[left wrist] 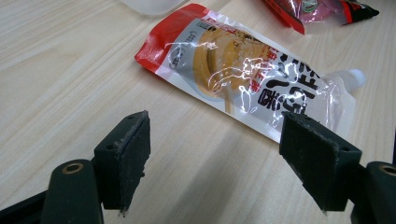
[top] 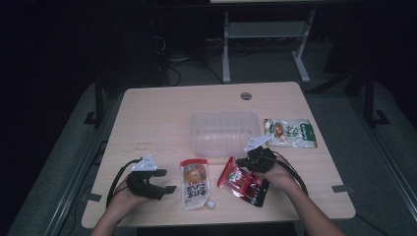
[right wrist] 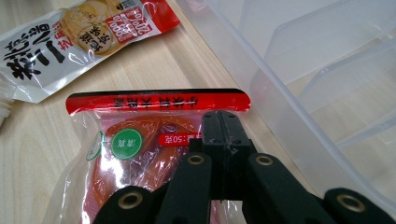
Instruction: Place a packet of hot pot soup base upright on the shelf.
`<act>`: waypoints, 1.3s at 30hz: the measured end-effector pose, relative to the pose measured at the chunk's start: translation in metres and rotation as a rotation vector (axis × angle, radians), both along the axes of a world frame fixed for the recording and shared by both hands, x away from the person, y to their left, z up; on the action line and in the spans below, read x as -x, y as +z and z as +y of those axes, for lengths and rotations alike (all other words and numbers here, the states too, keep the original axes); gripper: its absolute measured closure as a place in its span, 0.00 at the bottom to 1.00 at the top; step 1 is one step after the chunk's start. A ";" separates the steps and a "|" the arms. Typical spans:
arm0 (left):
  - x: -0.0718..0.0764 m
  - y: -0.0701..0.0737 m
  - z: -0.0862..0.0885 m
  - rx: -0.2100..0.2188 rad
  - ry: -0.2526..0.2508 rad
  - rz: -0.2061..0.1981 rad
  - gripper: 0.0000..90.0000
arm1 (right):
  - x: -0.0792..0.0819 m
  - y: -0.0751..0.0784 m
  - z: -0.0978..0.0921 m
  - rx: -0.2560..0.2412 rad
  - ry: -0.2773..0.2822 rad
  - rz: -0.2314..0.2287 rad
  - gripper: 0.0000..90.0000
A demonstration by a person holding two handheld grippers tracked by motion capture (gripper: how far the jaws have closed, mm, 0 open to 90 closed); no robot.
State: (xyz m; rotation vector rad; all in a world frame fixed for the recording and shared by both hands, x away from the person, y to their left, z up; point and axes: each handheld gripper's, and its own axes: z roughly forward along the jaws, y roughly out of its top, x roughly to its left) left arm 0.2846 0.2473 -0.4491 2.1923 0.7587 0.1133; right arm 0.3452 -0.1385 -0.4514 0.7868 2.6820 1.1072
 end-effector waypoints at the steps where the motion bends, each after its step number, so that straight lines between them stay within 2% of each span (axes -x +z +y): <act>1: 0.000 0.000 0.000 -0.002 -0.002 -0.002 0.27 | 0.000 0.000 0.000 -0.003 0.001 0.004 1.00; 13: 0.000 0.000 0.000 0.008 -0.001 0.003 0.27 | 0.006 -0.002 0.011 -0.015 0.049 0.021 1.00; 21: -0.001 0.000 0.001 0.005 -0.005 0.000 0.27 | 0.009 -0.002 0.025 -0.015 0.113 0.006 1.00; 34: -0.001 0.001 0.001 0.007 0.001 -0.001 0.27 | 0.016 -0.004 0.045 -0.041 0.201 0.029 1.00; 36: 0.000 0.002 0.001 0.007 0.005 0.005 0.27 | 0.016 -0.003 0.044 -0.035 0.204 0.016 1.00; 39: 0.001 0.003 0.000 0.012 0.004 -0.001 0.27 | 0.015 0.004 0.037 -0.073 0.171 0.021 1.00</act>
